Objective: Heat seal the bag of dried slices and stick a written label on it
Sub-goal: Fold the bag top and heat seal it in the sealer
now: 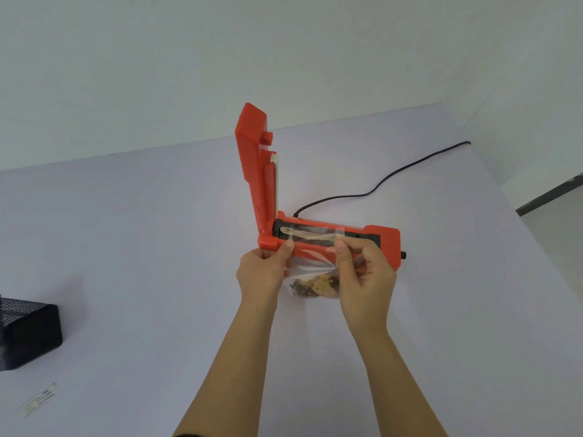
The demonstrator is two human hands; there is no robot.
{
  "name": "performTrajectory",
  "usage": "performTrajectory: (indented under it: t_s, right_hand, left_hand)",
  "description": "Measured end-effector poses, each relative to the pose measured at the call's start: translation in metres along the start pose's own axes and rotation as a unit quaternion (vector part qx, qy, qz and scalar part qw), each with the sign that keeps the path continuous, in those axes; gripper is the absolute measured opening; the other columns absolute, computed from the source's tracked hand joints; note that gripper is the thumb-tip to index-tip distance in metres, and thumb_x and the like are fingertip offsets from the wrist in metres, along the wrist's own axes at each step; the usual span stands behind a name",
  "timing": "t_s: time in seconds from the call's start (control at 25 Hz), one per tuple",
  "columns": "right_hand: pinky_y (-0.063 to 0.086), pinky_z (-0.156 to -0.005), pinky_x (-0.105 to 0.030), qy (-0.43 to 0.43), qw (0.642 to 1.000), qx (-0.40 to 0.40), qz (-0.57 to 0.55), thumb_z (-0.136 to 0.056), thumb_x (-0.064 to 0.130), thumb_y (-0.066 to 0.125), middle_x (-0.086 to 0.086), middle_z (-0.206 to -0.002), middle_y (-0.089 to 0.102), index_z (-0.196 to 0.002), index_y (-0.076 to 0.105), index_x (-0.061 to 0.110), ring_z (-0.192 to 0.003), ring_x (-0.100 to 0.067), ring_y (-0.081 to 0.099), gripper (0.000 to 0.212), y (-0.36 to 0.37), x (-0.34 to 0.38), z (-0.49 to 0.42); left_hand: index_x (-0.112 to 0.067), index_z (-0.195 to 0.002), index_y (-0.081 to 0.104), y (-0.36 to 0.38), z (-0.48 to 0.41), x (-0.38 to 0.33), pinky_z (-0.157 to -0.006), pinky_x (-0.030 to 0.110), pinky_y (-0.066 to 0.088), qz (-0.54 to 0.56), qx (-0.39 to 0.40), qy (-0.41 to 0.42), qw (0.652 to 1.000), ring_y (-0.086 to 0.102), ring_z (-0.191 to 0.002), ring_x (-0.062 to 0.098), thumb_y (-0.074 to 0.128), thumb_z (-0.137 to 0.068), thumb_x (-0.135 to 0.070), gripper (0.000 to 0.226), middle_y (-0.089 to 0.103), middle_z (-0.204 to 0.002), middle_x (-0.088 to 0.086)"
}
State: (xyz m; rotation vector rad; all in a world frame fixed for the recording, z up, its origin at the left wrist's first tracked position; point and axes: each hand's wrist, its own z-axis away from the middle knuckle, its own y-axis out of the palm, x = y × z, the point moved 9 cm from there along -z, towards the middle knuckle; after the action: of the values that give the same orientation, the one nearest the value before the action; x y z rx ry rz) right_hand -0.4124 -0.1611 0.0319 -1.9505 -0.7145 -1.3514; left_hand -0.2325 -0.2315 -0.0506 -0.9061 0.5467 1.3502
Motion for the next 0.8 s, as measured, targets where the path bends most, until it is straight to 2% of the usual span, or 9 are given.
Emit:
performTrajectory:
  t_s: [0.12, 0.16, 0.36, 0.56, 0.68, 0.8]
  right_hand:
    - [0.044, -0.057, -0.009, -0.016, 1.000, 0.015, -0.013, -0.090, 0.020, 0.058, 0.006, -0.077, 0.061, -0.090, 0.066, 0.011, -0.062, -0.003, 0.056, 0.012, -0.001, 0.000, 0.004]
    - [0.045, -0.058, -0.011, -0.031, 0.999, 0.030, -0.013, -0.090, 0.022, 0.057, 0.007, -0.079, 0.062, -0.090, 0.066, 0.011, -0.065, -0.003, 0.058, 0.014, 0.001, 0.002, 0.006]
    - [0.050, -0.064, -0.016, -0.047, 0.998, 0.044, -0.020, -0.088, 0.024, 0.056, 0.012, -0.086, 0.063, -0.093, 0.066, 0.018, -0.075, -0.007, 0.061, 0.013, 0.004, 0.006, 0.006]
    - [0.047, -0.068, -0.009, -0.072, 0.996, 0.054, -0.026, -0.087, 0.014, 0.061, 0.013, -0.086, 0.062, -0.092, 0.068, 0.013, -0.081, -0.001, 0.061, 0.008, 0.006, 0.015, 0.006]
    - [0.050, -0.066, -0.014, -0.079, 0.995, 0.057, -0.032, -0.086, 0.016, 0.059, 0.010, -0.084, 0.063, -0.091, 0.068, 0.014, -0.079, -0.004, 0.061, 0.010, 0.008, 0.016, 0.009]
    - [0.047, -0.063, -0.008, -0.072, 0.995, 0.049, -0.048, -0.086, 0.015, 0.058, 0.007, -0.082, 0.063, -0.091, 0.065, 0.017, -0.077, -0.006, 0.061, 0.009, 0.005, 0.019, 0.011]
  left_hand:
    - [-0.012, -0.073, 0.066, -0.003, 0.001, 0.001, -0.077, 0.035, 0.054, -0.019, 0.000, 0.037, 0.999, 0.066, -0.072, 0.020, 0.062, -0.086, -0.037, 0.029, 0.069, -0.071, 0.002]
    - [-0.013, -0.071, 0.066, -0.004, 0.002, 0.002, -0.080, 0.037, 0.054, -0.023, -0.003, 0.047, 0.999, 0.066, -0.073, 0.020, 0.061, -0.086, -0.039, 0.031, 0.070, -0.070, 0.002]
    - [-0.014, -0.060, 0.063, -0.006, 0.006, -0.008, -0.075, 0.032, 0.052, -0.061, -0.033, 0.080, 0.994, 0.064, -0.070, 0.019, 0.062, -0.082, -0.049, 0.041, 0.067, -0.065, -0.002]
    - [-0.004, -0.070, 0.069, -0.006, 0.002, -0.013, -0.076, 0.036, 0.053, -0.084, -0.051, 0.081, 0.992, 0.066, -0.075, 0.026, 0.066, -0.080, -0.044, 0.042, 0.071, -0.072, 0.010]
    - [-0.004, -0.071, 0.068, -0.004, 0.001, -0.013, -0.075, 0.035, 0.050, -0.078, -0.047, 0.086, 0.992, 0.062, -0.071, 0.023, 0.065, -0.081, -0.042, 0.040, 0.066, -0.067, 0.005]
    - [-0.010, -0.067, 0.065, -0.001, 0.000, -0.012, -0.074, 0.034, 0.049, -0.067, -0.031, 0.091, 0.993, 0.059, -0.070, 0.021, 0.062, -0.084, -0.042, 0.036, 0.064, -0.066, 0.000]
